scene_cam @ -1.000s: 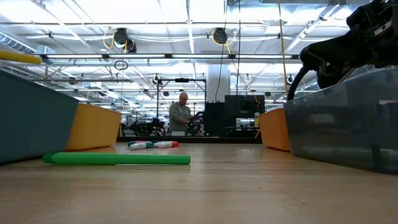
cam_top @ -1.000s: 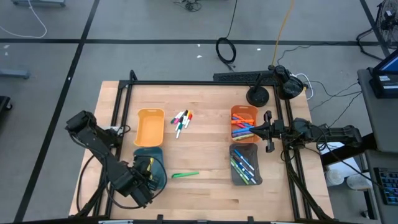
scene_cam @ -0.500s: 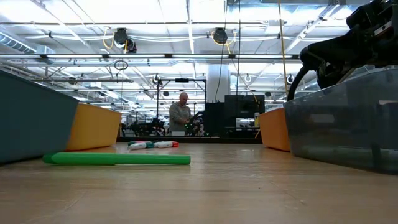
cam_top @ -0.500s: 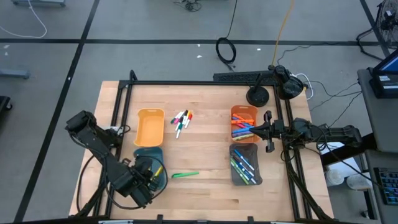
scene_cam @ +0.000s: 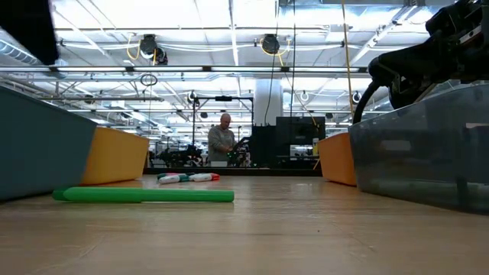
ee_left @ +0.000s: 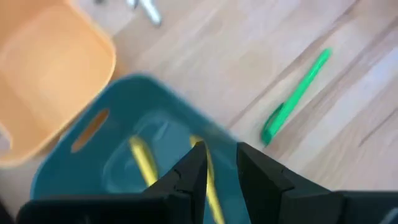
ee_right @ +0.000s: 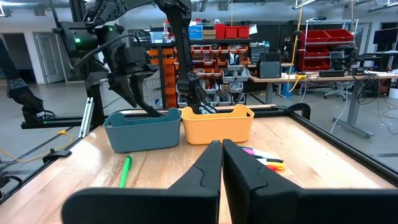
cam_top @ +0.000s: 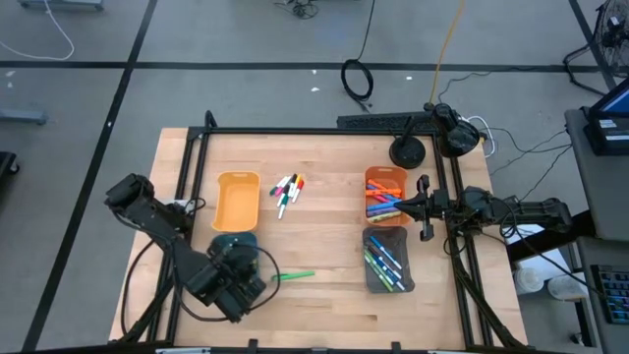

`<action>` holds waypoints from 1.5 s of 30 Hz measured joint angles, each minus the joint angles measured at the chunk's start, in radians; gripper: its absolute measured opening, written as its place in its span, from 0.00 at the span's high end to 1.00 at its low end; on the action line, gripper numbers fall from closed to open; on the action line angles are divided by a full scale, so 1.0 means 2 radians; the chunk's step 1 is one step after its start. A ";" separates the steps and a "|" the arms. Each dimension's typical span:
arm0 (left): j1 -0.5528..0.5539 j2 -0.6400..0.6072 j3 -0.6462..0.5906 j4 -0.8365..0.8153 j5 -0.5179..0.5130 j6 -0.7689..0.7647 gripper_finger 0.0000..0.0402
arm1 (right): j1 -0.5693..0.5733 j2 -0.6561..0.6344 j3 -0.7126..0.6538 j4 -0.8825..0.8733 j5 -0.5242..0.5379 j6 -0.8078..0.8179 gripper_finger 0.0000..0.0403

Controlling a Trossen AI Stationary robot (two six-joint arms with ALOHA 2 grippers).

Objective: Pick & Place Markers
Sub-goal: Put the green pen into the blue bin

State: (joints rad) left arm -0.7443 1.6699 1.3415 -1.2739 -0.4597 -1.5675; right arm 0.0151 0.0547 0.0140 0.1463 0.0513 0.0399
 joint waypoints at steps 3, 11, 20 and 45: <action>0.010 0.000 0.000 0.021 -0.024 0.043 0.77 | 0.000 0.000 0.000 0.000 0.000 0.000 0.99; 0.045 0.000 0.000 0.105 -0.038 0.203 0.77 | 0.000 0.000 0.000 0.000 0.000 0.000 0.99; 0.080 0.000 0.000 0.231 -0.038 0.391 0.77 | 0.000 0.000 0.000 0.000 0.000 0.000 0.99; 0.103 0.000 0.000 0.373 0.052 0.553 0.77 | 0.000 0.000 0.000 0.000 0.000 0.000 0.99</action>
State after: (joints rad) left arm -0.5388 1.6695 1.3418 -0.5278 -0.3565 -0.4611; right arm 0.0150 0.0544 0.0143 0.1462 0.0513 0.0402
